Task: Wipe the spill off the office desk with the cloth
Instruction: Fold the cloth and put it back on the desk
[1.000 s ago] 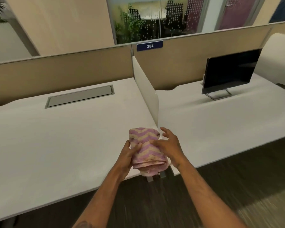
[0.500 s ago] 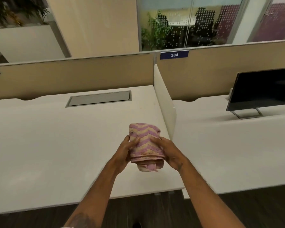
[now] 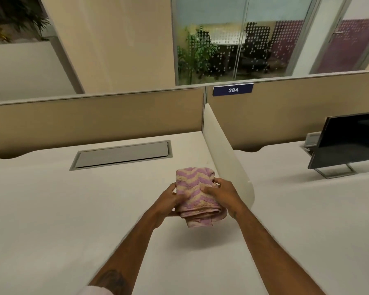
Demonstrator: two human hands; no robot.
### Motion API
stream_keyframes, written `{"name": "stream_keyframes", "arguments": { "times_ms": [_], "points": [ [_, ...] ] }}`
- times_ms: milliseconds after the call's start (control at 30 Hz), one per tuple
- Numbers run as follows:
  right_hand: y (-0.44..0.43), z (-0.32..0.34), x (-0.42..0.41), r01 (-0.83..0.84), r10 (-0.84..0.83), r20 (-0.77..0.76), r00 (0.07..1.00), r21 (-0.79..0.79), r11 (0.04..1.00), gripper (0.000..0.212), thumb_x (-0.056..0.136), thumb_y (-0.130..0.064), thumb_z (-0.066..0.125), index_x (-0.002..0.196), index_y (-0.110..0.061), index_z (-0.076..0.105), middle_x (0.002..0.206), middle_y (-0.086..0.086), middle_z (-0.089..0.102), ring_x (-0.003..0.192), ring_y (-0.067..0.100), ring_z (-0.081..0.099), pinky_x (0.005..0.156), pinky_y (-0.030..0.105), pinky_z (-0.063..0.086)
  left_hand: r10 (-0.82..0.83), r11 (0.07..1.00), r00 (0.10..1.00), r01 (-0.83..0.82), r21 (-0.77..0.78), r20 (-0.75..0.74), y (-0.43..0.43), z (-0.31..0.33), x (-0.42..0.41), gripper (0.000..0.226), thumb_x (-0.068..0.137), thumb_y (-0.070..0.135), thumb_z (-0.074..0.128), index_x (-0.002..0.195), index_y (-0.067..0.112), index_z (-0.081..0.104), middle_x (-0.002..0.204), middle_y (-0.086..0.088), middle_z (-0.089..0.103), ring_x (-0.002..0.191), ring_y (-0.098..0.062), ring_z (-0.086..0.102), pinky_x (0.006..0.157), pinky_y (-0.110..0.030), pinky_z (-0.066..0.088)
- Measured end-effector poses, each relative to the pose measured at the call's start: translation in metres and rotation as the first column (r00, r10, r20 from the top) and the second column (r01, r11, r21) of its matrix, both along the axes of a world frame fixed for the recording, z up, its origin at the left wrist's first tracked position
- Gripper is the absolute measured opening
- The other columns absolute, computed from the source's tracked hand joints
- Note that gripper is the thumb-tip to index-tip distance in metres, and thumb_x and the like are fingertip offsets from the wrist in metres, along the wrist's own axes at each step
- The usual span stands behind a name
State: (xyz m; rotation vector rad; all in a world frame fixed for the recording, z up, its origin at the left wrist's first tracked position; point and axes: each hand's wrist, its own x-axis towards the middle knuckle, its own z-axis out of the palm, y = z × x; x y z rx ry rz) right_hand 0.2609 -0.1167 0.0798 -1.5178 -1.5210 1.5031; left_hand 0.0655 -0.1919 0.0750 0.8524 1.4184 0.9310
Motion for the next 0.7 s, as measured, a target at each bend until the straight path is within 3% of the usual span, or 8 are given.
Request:
{"name": "stream_keyframes", "arguments": {
  "times_ms": [133,233,400,700],
  "points": [
    [0.045,0.0,-0.017,0.018,-0.02,0.107,0.994,0.019,1.0,0.06,0.074,-0.046,0.078,0.126,-0.019,0.065,0.118,0.004,0.07,0.1,0.025,0.068,0.092,0.046,0.056,0.036,0.999,0.999,-0.036,-0.023,-0.02,0.048,0.001,-0.006,0.053,0.086,0.031,0.076,0.131,0.029,0.049,0.117,-0.003,0.07,0.099,-0.022,0.072,0.073,-0.037,0.062],
    [0.09,-0.002,-0.034,0.033,-0.044,0.168,0.985,0.065,0.997,0.064,0.08,-0.046,0.075,0.135,-0.018,0.059,0.128,0.005,0.065,0.11,0.027,0.064,0.094,0.036,0.053,0.084,0.995,0.996,-0.085,-0.042,-0.018,0.097,-0.007,-0.014,0.05,0.087,0.026,0.075,0.13,0.026,0.051,0.114,-0.001,0.071,0.096,-0.02,0.072,0.065,-0.033,0.061],
    [0.164,-0.024,-0.063,0.009,-0.04,0.271,0.962,0.114,0.993,0.054,0.089,-0.039,0.069,0.135,-0.012,0.057,0.133,0.009,0.062,0.114,0.029,0.061,0.088,0.031,0.046,0.178,0.98,0.981,-0.184,-0.078,-0.08,0.176,-0.033,-0.026,0.047,0.086,0.023,0.074,0.128,0.022,0.054,0.114,-0.001,0.07,0.096,-0.021,0.07,0.062,-0.033,0.06],
    [0.252,-0.069,-0.102,-0.026,-0.026,0.413,0.91,0.121,0.992,0.048,0.092,-0.035,0.064,0.133,-0.012,0.057,0.132,0.01,0.063,0.115,0.03,0.061,0.081,0.027,0.042,0.259,0.96,0.951,-0.273,-0.068,-0.169,0.262,-0.078,-0.052,0.028,0.084,0.02,0.076,0.108,0.024,0.063,0.11,-0.003,0.072,0.098,-0.024,0.069,0.079,-0.042,0.062]
  ]
}}
